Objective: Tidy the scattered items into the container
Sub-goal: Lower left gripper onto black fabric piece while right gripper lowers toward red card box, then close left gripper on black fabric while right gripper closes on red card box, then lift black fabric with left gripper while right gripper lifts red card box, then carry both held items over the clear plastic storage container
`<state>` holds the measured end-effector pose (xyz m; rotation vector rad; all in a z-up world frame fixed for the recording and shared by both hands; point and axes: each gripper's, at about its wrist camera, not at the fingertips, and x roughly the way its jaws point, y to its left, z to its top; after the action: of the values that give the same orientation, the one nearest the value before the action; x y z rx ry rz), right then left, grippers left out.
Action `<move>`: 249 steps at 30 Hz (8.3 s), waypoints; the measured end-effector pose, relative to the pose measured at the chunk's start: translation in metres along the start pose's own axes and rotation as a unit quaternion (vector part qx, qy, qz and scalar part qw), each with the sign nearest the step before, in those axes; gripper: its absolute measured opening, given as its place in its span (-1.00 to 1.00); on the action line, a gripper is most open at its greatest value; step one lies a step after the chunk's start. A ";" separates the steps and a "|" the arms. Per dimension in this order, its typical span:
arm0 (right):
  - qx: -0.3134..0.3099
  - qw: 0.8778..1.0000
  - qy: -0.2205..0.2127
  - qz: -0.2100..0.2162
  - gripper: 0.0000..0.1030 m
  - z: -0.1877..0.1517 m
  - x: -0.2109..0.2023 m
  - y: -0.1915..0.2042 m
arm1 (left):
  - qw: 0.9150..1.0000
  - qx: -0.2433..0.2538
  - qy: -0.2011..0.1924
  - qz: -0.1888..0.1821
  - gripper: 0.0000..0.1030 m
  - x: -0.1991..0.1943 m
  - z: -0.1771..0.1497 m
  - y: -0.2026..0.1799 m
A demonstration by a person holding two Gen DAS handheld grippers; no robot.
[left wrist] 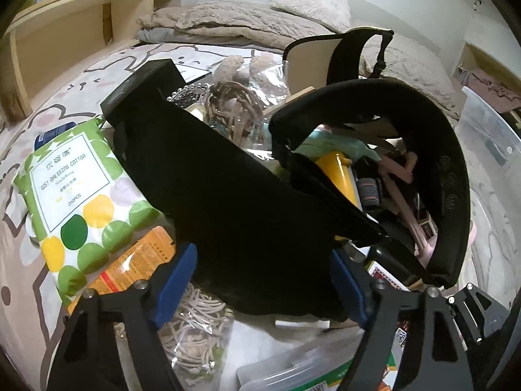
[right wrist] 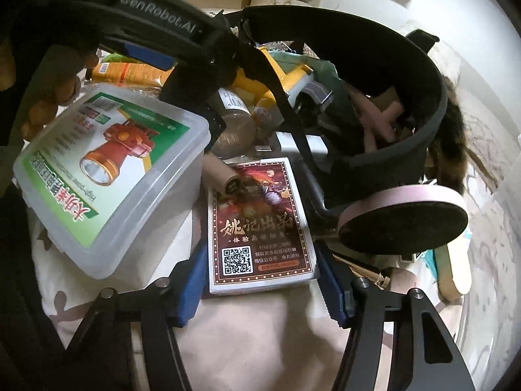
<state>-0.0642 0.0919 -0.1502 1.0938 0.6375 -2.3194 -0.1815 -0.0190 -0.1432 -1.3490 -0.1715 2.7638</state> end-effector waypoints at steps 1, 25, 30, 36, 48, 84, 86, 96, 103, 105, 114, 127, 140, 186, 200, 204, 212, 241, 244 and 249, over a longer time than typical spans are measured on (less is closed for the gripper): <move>0.003 1.000 0.001 0.004 0.22 0.000 -0.003 0.000 | 1.000 0.000 -0.001 -0.003 0.44 -0.001 -0.001 0.000; 0.186 0.982 0.012 0.026 0.22 -0.063 -0.092 0.086 | 0.998 -0.044 -0.046 -0.007 0.03 -0.033 -0.007 0.021; 0.176 0.984 0.008 0.019 0.22 -0.069 -0.069 0.058 | 0.998 -0.047 -0.050 0.003 0.08 -0.037 -0.008 0.026; 0.196 0.980 -0.015 0.004 0.41 -0.078 -0.070 0.053 | 0.997 -0.045 -0.066 0.025 0.08 -0.047 -0.008 0.029; 0.201 0.979 -0.019 0.009 0.69 -0.061 -0.009 -0.021 | 0.987 -0.119 -0.093 0.061 0.68 -0.071 -0.017 0.082; 0.221 0.974 -0.038 -0.039 0.74 -0.065 0.002 -0.015 | 0.979 -0.178 -0.063 0.073 0.93 -0.034 -0.006 0.105; 0.211 0.976 -0.039 -0.041 0.66 -0.062 0.001 -0.013 | 0.979 -0.178 -0.064 0.079 0.85 -0.035 -0.006 0.105; 0.155 0.987 -0.031 -0.027 0.40 -0.033 0.008 -0.007 | 0.977 -0.165 -0.085 0.100 0.48 -0.045 -0.007 0.105; 0.163 0.986 -0.017 -0.026 0.25 -0.033 0.018 -0.008 | 0.980 -0.148 -0.095 0.092 0.36 -0.048 -0.005 0.099; 0.168 0.985 -0.022 -0.031 0.23 -0.035 0.016 -0.009 | 0.982 -0.140 -0.090 0.090 0.29 -0.045 -0.003 0.096; 0.192 0.980 -0.034 -0.036 0.20 -0.045 0.013 -0.006 | 0.984 -0.138 -0.068 0.089 -0.08 -0.029 0.004 0.094; 0.220 0.974 -0.042 -0.025 0.19 -0.048 0.006 -0.010 | 0.984 -0.143 -0.077 0.070 -0.52 -0.028 0.003 0.098; 0.242 0.969 -0.044 -0.009 0.19 -0.056 -0.007 -0.022 | 0.986 -0.128 -0.089 0.062 -0.53 -0.046 -0.013 0.088; 0.327 0.933 -0.145 0.046 0.19 -0.068 -0.078 -0.053 | 0.975 -0.081 -0.195 0.074 -0.60 -0.175 -0.036 0.046; 0.327 0.924 -0.192 0.051 0.19 -0.066 -0.111 -0.063 | 0.960 -0.070 -0.263 0.061 -0.60 -0.240 -0.031 0.032; 0.326 0.922 -0.201 0.053 0.19 -0.065 -0.119 -0.063 | 0.956 -0.069 -0.279 0.056 -0.60 -0.254 -0.032 0.029; 0.320 0.922 -0.213 0.056 0.19 -0.059 -0.129 -0.063 | 0.948 -0.068 -0.306 0.054 -0.60 -0.281 -0.032 0.029; 0.293 0.909 -0.294 -0.034 0.19 -0.056 -0.228 -0.136 | 0.941 0.004 -0.332 -0.072 -0.60 -0.291 0.002 -0.070; 0.297 0.905 -0.301 -0.055 0.19 -0.063 -0.241 -0.149 | 0.938 0.019 -0.334 -0.093 -0.60 -0.289 0.012 -0.092; 0.303 0.897 -0.311 -0.078 0.19 -0.072 -0.259 -0.170 | 0.935 0.042 -0.329 -0.127 -0.60 -0.284 0.026 -0.129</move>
<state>0.0170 0.3255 0.0492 0.4463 -0.2746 -2.8812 -0.0262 0.0771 0.1111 -0.3054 -0.2314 2.8308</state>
